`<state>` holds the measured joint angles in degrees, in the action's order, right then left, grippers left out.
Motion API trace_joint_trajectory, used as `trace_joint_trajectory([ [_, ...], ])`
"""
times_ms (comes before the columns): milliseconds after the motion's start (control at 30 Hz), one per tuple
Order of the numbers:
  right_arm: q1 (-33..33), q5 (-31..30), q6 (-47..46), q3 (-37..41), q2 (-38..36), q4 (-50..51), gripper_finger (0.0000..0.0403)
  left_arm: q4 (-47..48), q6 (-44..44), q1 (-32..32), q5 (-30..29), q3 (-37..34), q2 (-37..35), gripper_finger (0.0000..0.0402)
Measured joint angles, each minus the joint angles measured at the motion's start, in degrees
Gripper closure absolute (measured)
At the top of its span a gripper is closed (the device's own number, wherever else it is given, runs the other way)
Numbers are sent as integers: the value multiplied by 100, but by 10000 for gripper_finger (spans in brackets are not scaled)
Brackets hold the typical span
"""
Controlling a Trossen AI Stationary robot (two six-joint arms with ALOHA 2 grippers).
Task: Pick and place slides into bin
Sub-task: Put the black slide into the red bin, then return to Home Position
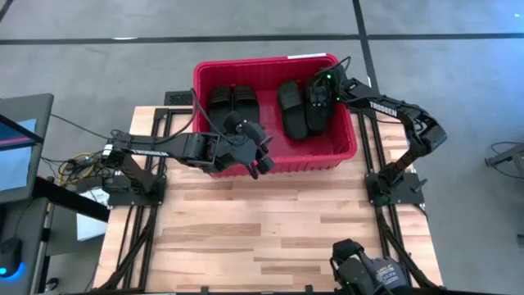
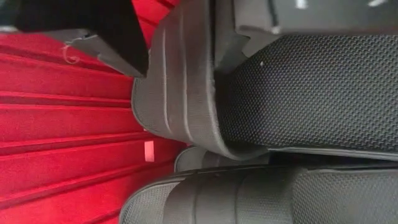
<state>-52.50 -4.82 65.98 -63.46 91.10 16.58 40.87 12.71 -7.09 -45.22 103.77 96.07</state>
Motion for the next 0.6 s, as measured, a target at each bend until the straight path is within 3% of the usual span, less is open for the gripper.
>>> trace_joint_trajectory([
  [300, 100, 1, -174, 0, -47, 158, 175, 82, -23, 0, 70, -2, 2, 246],
  [600, 323, -64, -401, 0, -47, 449, 163, 84, -114, -2, 155, -2, 2, 246],
])
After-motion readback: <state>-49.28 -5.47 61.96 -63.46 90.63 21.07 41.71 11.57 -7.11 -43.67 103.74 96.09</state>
